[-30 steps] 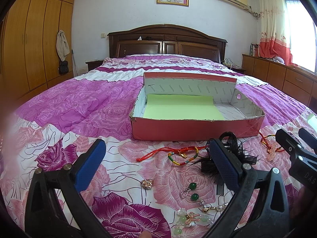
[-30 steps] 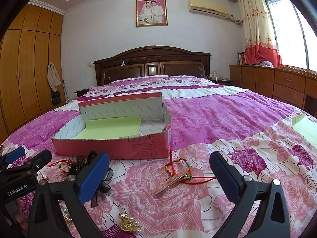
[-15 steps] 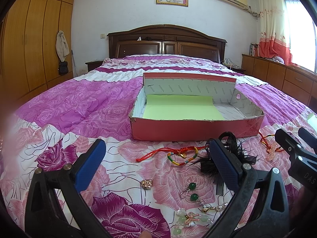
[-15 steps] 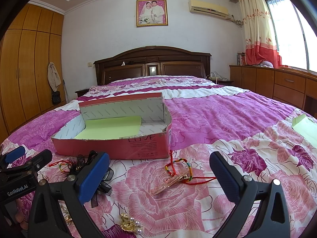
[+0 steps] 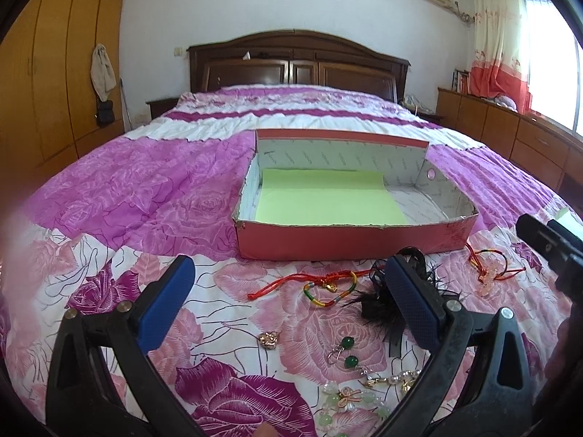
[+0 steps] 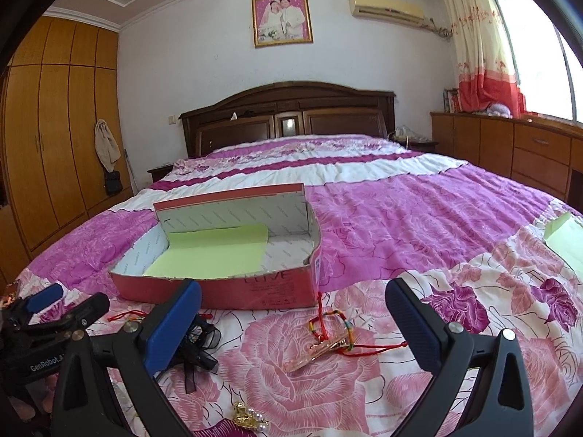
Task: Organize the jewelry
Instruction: 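Reach the left tool to the red string bracelet while the right tool reaches the pink hair clip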
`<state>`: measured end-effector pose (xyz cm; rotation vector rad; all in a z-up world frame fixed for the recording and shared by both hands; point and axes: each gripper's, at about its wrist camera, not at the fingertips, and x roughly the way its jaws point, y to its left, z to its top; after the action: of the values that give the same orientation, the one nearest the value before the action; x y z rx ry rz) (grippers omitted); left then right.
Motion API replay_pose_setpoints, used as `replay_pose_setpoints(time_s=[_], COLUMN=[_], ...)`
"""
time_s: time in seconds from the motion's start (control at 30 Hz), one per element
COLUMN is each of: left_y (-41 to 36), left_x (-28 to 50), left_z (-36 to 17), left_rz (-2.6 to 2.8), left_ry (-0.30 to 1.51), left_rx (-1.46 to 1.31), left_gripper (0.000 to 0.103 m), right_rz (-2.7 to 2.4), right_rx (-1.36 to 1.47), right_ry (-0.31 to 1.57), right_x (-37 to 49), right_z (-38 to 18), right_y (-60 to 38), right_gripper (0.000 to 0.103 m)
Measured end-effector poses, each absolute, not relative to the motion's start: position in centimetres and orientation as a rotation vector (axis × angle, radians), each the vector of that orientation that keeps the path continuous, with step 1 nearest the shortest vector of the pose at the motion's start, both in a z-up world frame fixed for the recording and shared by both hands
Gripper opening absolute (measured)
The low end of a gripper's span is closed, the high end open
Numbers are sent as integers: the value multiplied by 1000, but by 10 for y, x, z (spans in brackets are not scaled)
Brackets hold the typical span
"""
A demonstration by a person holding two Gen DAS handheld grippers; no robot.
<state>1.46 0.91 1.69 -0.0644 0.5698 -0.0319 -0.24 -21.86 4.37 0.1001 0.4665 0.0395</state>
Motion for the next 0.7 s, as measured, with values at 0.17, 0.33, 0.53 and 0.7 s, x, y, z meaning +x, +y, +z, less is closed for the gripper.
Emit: replay_pose_setpoints(time_s=[0.17, 0.33, 0.53, 0.7], left_y=[17, 23, 18, 9], left_x=[27, 35, 53, 64], left_z=[14, 7, -8, -17], left_rz=[-46, -36, -42, -68], left_ry=[672, 753, 849, 884], left_rx=[-63, -40, -12, 4], left_gripper=[96, 90, 67, 58], right_rz=[40, 32, 29, 40], right_rx=[111, 125, 137, 134], right_ry=[558, 654, 754, 835], right_x=[7, 18, 34, 46], right_z=[43, 32, 19, 5], right_y=[-229, -242, -248, -249], right_gripper=[103, 103, 96, 85])
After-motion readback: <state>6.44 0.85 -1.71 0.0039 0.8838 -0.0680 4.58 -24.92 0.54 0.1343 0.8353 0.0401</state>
